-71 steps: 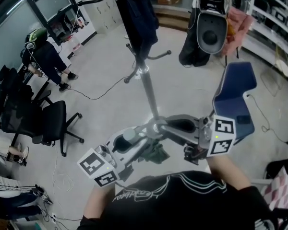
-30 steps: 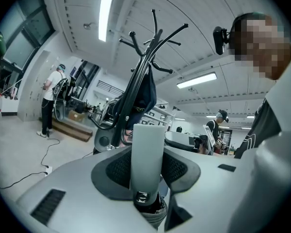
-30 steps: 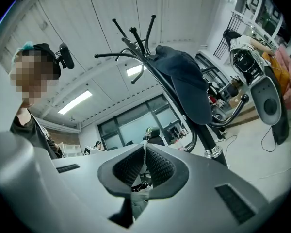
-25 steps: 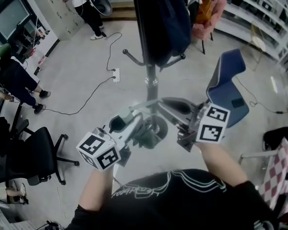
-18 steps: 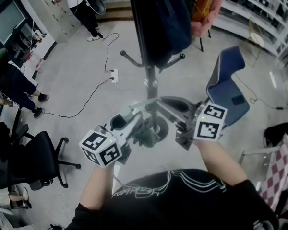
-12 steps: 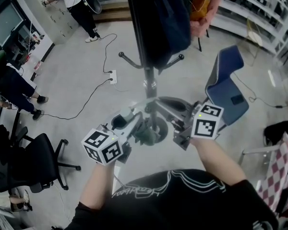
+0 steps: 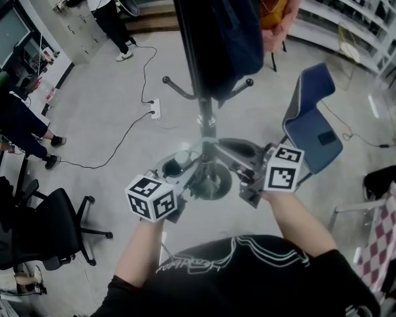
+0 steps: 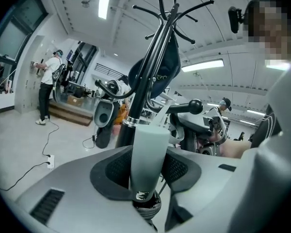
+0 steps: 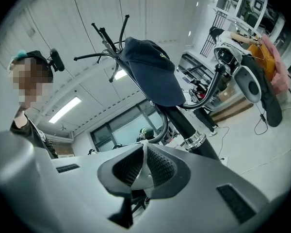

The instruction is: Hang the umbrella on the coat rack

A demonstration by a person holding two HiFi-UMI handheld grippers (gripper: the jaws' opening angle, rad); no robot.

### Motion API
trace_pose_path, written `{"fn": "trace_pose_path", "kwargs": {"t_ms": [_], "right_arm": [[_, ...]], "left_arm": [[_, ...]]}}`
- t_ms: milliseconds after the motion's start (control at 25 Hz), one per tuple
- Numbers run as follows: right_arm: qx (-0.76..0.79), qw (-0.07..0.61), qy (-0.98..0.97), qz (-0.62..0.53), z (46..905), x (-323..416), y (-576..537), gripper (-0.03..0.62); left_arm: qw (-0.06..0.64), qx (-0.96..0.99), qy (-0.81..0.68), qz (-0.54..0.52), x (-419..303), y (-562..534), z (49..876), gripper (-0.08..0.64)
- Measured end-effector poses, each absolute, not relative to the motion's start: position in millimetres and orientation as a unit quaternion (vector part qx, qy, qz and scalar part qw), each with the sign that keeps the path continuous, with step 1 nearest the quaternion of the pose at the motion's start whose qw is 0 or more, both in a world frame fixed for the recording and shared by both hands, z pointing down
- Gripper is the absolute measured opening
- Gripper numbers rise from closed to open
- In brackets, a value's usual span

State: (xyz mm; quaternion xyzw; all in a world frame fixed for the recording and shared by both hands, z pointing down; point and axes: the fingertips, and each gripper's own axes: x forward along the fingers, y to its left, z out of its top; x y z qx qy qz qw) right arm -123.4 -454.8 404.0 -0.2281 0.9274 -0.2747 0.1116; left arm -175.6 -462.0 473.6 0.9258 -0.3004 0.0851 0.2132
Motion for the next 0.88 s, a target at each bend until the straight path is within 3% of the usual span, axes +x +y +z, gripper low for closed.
{"fn": "trace_pose_path", "kwargs": {"t_ms": [440, 640, 880], "right_arm": [[-0.214, 0.132, 0.924, -0.287, 406, -122, -452, 0.029], [-0.229, 0.125, 0.922, -0.287, 411, -112, -449, 0.040], [-0.242, 0.113, 0.920, -0.288, 415, -99, -434, 0.040]], "left_arm": [[0.222, 0.932, -0.264, 0.113, -163, -458, 502, 0.167], [0.253, 0.928, -0.270, 0.046, -171, -463, 485, 0.181], [0.248, 0.926, -0.283, 0.040, -176, -450, 472, 0.181]]}}
